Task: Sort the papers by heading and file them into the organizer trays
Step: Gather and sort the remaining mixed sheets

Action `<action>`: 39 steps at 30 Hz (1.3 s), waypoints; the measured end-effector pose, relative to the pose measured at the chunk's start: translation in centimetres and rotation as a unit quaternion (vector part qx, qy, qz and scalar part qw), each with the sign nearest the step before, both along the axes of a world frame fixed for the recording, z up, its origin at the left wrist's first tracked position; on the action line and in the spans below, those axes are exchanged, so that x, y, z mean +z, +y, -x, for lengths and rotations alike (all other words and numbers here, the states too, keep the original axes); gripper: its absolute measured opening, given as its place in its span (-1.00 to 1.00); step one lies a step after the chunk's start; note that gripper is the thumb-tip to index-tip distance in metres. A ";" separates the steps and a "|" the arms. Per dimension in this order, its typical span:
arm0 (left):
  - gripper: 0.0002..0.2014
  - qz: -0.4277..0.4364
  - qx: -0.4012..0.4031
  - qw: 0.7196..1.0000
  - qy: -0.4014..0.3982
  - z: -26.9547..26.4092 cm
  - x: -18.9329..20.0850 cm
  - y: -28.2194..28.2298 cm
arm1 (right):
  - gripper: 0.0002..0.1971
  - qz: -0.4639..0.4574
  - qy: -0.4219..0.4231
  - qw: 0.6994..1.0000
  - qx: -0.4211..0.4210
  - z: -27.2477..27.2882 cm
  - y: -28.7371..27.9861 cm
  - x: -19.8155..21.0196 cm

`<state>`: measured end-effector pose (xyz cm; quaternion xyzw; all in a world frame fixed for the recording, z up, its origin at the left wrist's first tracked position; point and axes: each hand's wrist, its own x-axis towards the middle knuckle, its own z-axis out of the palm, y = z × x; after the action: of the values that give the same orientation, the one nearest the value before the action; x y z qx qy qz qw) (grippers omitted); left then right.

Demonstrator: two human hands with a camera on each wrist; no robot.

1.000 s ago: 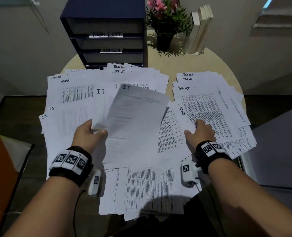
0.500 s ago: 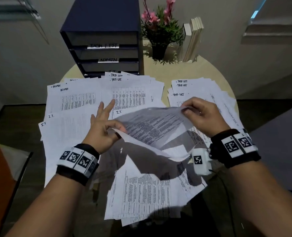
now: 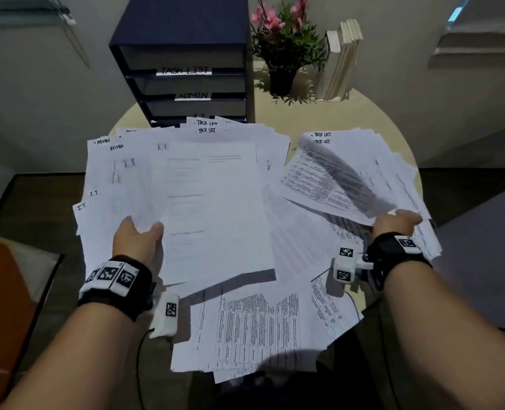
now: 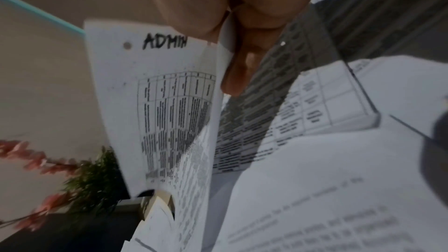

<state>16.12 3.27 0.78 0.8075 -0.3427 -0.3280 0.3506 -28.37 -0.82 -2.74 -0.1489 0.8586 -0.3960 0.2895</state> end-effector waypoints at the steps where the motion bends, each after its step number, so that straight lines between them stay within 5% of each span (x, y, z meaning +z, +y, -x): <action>1: -0.57 -0.033 -0.004 0.999 -0.005 -0.2 -0.4 0.3 | -0.56 -0.010 -0.009 1.000 0.023 0.1 0.1 -0.4; 3: -0.49 -0.075 -0.009 0.997 0.018 -0.6 -1.5 0.6 | -0.58 -0.023 -0.007 0.998 0.055 -0.4 0.2 -0.7; 7: -0.88 -0.081 -0.002 0.991 0.110 -1.8 -3.9 1.6 | -0.54 0.043 0.022 0.997 0.067 -1.9 0.2 -0.8; 11: -0.88 -0.067 0.090 0.973 0.202 -2.2 -4.4 1.9 | -0.49 -0.029 0.151 0.977 0.147 -3.2 1.3 -0.5; 17: -0.65 -0.066 0.279 0.862 0.418 -4.2 -5.7 1.4 | -0.39 -0.207 0.205 0.863 0.413 -8.3 3.8 -1.4; 19: -0.86 -0.068 0.284 0.839 0.459 -3.4 -4.6 1.5 | -0.62 -0.188 0.183 0.867 0.424 -8.8 3.4 -1.3; 21: -0.82 -0.054 0.265 0.832 0.484 -2.7 -3.6 1.5 | -0.83 -0.148 0.163 0.884 0.412 -8.8 2.8 -0.9; 23: -0.75 -0.049 0.281 0.817 0.501 -3.5 -3.9 1.3 | -0.66 -0.143 0.169 0.887 0.406 -8.8 2.5 -0.6; 25: -0.71 -0.067 0.304 0.785 0.536 -4.3 -3.9 1.1 | -0.35 -0.206 0.195 0.855 0.435 -9.3 2.8 -0.6; 27: -0.95 -0.055 0.303 0.776 0.551 -3.5 -2.4 1.0 | -0.25 -0.243 0.207 0.825 0.466 -10.3 3.2 -1.3; 29: -0.80 -0.034 0.301 0.767 0.566 -2.4 -1.3 0.9 | -0.24 -0.244 0.171 0.836 0.461 -11.2 3.1 -1.8; 32: -0.91 -0.036 0.321 0.740 0.591 -1.7 0.1 1.2 | -0.39 -0.222 0.141 0.868 0.421 -11.1 2.5 -1.5; 36: -0.60 -0.003 0.241 0.790 0.564 -0.2 1.8 1.9 | -0.89 -0.121 0.144 0.886 0.425 -10.6 2.4 0.0; 39: -0.83 -0.064 0.168 0.813 0.553 1.2 1.6 2.2 | -0.78 -0.023 -0.035 0.919 0.391 -11.7 3.5 1.8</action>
<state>14.90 5.52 2.42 0.5554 0.0717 -0.6766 0.4781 -16.63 2.65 -0.96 -0.4521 0.7299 -0.2365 0.4549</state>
